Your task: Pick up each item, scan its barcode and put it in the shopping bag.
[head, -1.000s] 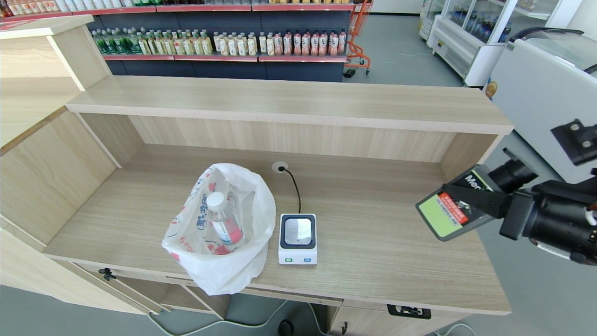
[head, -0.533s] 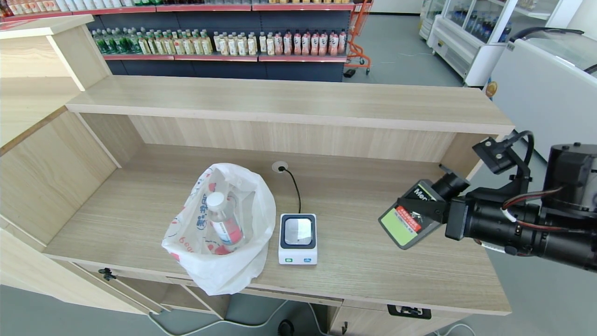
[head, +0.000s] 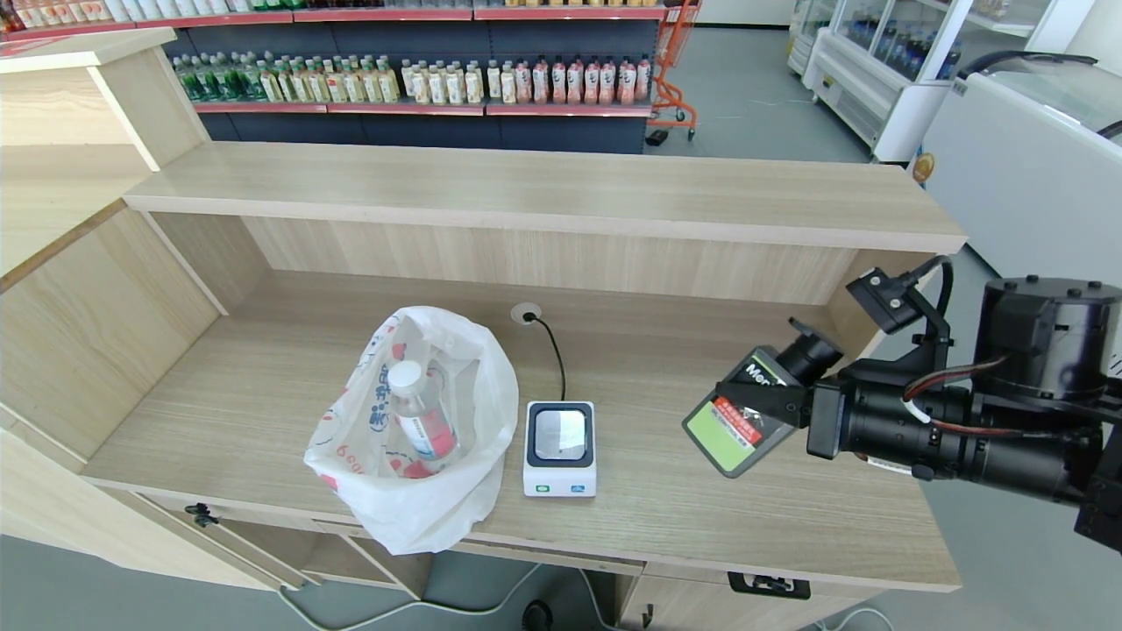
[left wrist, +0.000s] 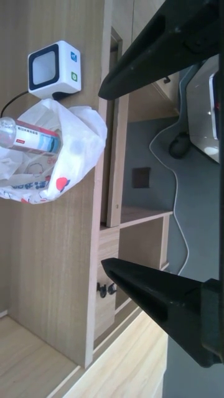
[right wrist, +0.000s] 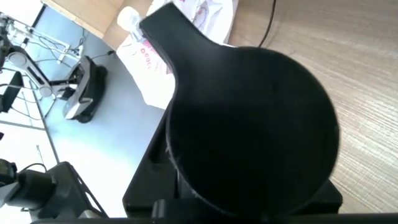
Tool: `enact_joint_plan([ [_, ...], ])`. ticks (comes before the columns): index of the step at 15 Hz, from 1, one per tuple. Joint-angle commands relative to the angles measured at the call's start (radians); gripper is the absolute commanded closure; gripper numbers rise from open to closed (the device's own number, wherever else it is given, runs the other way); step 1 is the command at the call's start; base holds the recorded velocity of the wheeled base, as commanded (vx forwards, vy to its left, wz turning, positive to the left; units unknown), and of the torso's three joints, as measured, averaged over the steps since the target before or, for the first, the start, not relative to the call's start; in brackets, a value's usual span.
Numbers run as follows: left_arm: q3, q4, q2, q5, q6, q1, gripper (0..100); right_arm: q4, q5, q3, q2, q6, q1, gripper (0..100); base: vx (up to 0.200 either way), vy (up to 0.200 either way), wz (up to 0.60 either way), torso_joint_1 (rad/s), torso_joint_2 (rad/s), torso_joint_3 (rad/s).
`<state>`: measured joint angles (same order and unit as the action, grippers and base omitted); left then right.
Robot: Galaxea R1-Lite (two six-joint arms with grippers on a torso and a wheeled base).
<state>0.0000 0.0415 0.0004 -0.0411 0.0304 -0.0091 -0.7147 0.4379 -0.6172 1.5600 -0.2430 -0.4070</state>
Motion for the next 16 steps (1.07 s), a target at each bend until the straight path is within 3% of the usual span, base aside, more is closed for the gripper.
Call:
enact_joint_plan([
  [1, 0.000, 0.000, 0.000, 0.000, -0.001, 0.000, 0, 0.000, 0.001, -0.019, 0.018, -0.001, -0.015, 100, 0.000, 0.200, 0.00, -0.002, 0.00, -0.002],
  [9, 0.000, 0.000, 0.000, 0.000, 0.000, 0.000, 0, 0.000, -0.019, -0.067, 0.086, 0.004, -0.016, 100, 0.000, 0.200, 0.00, 0.006, 0.00, 0.002],
  [12, 0.000, 0.000, 0.000, 0.000, 0.000, 0.000, 0, -0.022, -0.153, -0.090, 0.153, -0.009, -0.015, 100, 0.000, 0.000, 0.00, 0.000, 0.00, 0.000],
  [16, 0.000, 0.000, 0.000, 0.000, 0.000, 0.000, 0, -0.078, -0.168, -0.079, 0.216, -0.045, -0.015, 100, 0.000, 0.000, 0.00, 0.000, 0.00, 0.000],
])
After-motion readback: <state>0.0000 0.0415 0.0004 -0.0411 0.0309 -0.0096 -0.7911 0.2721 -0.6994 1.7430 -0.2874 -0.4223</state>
